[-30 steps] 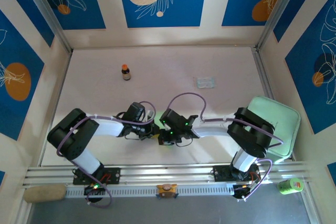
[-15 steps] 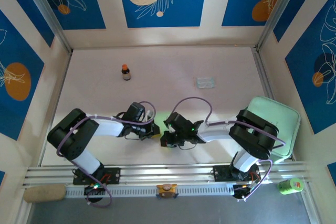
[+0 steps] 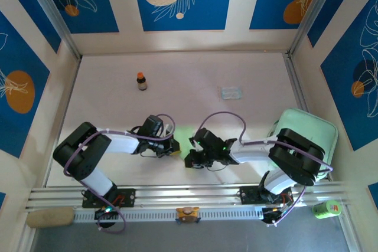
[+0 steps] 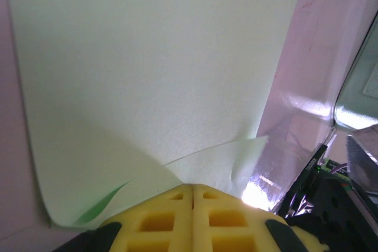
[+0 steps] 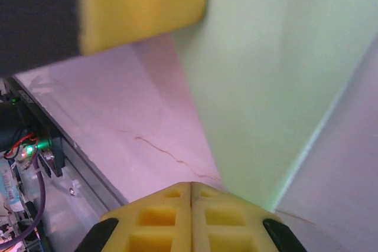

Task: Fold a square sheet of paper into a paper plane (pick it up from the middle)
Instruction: Third fold the triangle at the center of the table.

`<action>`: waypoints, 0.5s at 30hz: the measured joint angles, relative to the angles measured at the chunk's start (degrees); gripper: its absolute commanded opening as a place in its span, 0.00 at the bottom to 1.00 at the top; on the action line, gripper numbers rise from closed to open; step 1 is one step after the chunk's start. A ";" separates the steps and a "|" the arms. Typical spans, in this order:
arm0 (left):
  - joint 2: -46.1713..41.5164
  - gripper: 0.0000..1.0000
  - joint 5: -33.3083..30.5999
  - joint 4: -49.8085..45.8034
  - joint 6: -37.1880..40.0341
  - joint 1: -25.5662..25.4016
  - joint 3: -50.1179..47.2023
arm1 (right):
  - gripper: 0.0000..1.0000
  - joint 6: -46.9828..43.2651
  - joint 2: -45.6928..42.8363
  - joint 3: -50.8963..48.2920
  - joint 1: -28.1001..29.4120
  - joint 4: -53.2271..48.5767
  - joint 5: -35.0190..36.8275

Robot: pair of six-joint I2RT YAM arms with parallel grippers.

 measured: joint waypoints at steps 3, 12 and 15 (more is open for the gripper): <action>-0.07 0.00 -0.13 0.00 0.00 0.00 -0.02 | 0.07 -0.26 1.97 4.02 -0.35 -0.57 -0.15; -0.07 0.00 -0.15 -0.02 0.02 -0.02 -0.02 | 0.07 0.74 7.96 3.06 -2.47 5.01 -1.14; -0.11 0.00 -0.17 -0.09 0.00 -0.07 -0.02 | 0.08 1.53 7.28 0.76 -2.56 8.46 -1.55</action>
